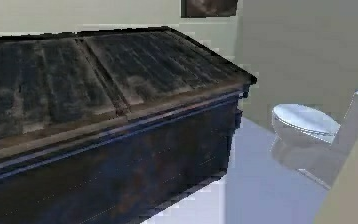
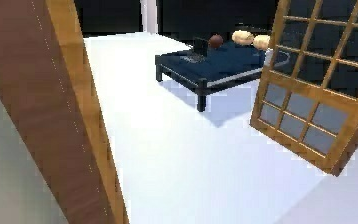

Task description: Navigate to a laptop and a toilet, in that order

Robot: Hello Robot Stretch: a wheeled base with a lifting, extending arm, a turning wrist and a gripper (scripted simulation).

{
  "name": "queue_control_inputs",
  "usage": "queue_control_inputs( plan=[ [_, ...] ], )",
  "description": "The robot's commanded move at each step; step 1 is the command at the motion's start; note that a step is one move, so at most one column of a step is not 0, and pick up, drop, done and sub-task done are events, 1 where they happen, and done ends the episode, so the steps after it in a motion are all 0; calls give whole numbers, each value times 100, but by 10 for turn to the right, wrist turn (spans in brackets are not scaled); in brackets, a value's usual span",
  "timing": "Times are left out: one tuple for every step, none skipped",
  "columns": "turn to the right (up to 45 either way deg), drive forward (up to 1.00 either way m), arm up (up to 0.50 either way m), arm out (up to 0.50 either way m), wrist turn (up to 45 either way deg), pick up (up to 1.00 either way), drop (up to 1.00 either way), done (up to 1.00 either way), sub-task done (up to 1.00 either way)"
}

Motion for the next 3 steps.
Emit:
queue_control_inputs(
  plan=[
    [0, 35, 0, 0, 0, 0, 0, 0, 0],
    [450, 0, 0, 0, 0, 0, 0, 0, 0],
    [60, 0, 0, 0, 0, 0, 0, 0, 0]
  ],
)
